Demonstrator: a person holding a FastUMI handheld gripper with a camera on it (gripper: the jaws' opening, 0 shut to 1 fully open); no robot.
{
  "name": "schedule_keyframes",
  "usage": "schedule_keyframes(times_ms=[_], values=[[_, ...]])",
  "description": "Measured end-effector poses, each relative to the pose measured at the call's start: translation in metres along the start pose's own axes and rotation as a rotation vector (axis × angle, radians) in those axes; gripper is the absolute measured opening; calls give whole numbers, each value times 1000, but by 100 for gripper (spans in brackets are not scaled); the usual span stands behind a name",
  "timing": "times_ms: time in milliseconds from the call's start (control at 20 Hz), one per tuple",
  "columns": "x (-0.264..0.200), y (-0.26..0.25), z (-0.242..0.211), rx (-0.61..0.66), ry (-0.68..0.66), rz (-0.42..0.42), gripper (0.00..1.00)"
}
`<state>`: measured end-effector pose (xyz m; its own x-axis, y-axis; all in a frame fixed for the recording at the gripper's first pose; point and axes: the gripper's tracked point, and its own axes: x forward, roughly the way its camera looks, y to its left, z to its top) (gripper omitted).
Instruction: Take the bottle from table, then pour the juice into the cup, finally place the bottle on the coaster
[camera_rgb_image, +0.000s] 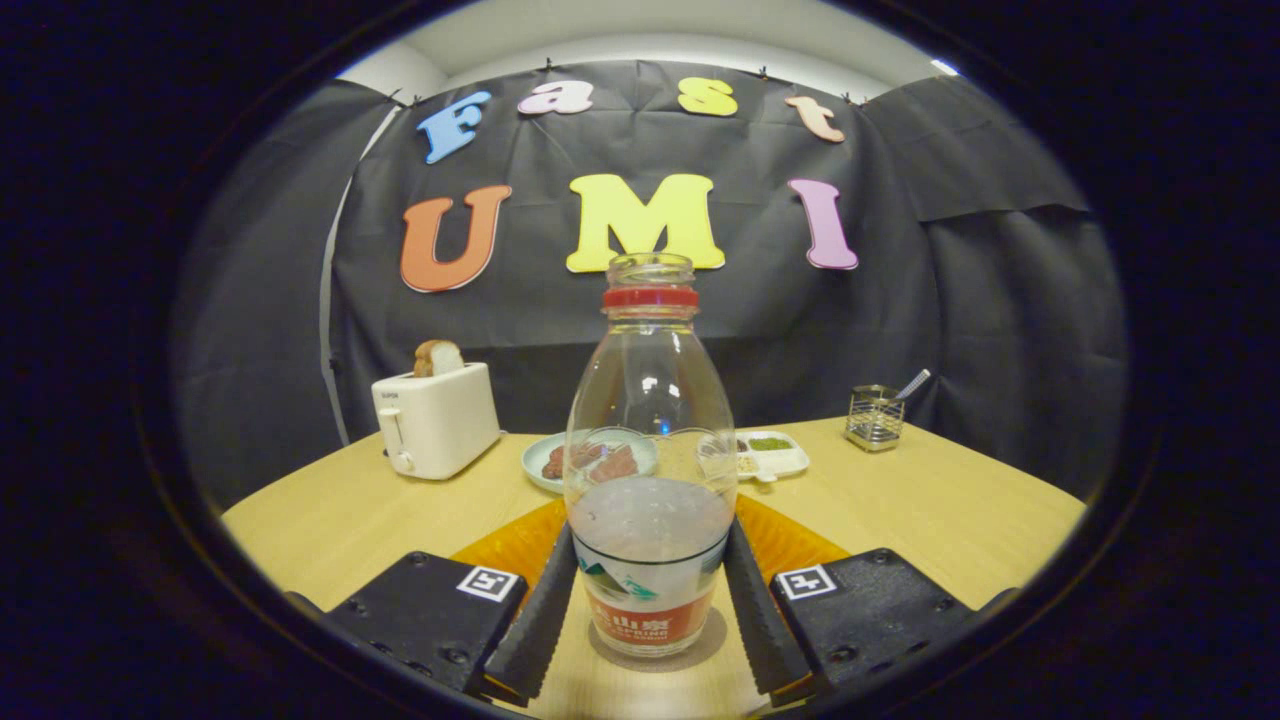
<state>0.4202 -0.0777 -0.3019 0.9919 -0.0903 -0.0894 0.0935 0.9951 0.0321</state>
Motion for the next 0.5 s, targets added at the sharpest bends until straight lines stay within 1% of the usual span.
schedule_keyframes(times_ms=[200,250,350,450,500], values=[[5,-3,-22,-27,-2,-15,80],[3,-3,-21,-28,-25,-10,80],[2,-3,-24,-42,-23,-11,83],[1,-1,-30,-38,-3,8,96],[2,1,-31,-28,1,20,100]])
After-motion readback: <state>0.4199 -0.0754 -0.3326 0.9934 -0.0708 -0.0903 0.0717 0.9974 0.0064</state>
